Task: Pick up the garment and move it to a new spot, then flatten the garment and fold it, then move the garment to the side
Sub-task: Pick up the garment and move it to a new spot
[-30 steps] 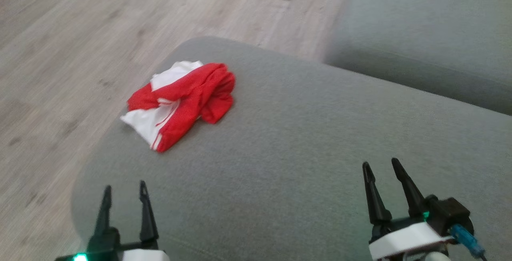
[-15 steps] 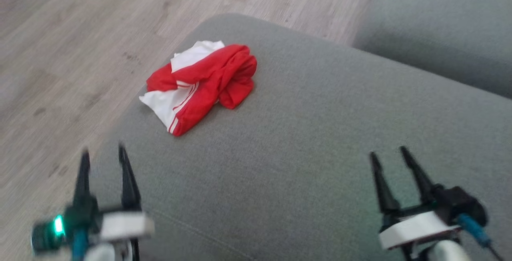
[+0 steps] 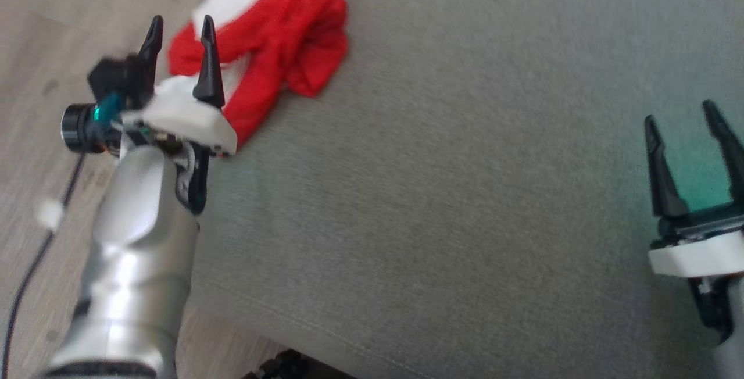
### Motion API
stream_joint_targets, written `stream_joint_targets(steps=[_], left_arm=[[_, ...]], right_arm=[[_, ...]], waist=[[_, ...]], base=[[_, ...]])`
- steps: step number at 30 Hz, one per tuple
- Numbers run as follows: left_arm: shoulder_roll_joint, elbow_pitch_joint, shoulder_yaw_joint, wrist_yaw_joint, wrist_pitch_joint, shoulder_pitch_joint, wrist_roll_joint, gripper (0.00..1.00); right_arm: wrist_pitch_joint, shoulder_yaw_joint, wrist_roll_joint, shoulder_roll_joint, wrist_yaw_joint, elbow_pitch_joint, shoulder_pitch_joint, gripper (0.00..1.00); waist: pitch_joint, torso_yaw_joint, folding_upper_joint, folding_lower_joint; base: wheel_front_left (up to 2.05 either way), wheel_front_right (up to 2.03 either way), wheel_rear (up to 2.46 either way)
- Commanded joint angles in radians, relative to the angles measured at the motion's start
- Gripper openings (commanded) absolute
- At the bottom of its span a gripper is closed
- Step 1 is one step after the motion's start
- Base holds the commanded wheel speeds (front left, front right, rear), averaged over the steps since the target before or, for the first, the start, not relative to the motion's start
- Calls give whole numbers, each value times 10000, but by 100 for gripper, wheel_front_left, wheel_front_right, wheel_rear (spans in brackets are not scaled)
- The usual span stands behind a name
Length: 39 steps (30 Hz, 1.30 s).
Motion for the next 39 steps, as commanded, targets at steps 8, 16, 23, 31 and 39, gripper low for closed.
stream_joint_targets(steps=[8, 16, 23, 31, 39], left_arm=[[1076, 3421, 860, 61, 1742, -2108, -772, 100], [1453, 4926, 982, -254, 2607, -2377, -1227, 99], [1871, 4710, 563, -377, 863, -2535, -947, 0], [2560, 3982, -144, -420, -757, -3009, -296, 0], [2461, 2693, -1045, -463, -963, -3321, 126, 0]], right_arm=[[-107, 129, -190, -704, 67, -776, -470, 100], [-107, -41, -237, -534, 67, -873, -835, 100], [-107, 115, -236, -51, 67, -540, -728, 100], [-107, 483, -49, 916, 67, -37, -488, 100], [-107, 586, 140, 1784, 67, 247, 266, 100]], waist=[[1795, -1556, 0, -5], [2160, -2049, 0, -5], [1390, -2053, 0, -5], [-639, -2484, 0, -5], [-2648, -3524, 0, -5]], base=[[0, 0, 0], [0, 0, 0], [0, 0, 0], [0, 0, 0], [0, 0, 0]])
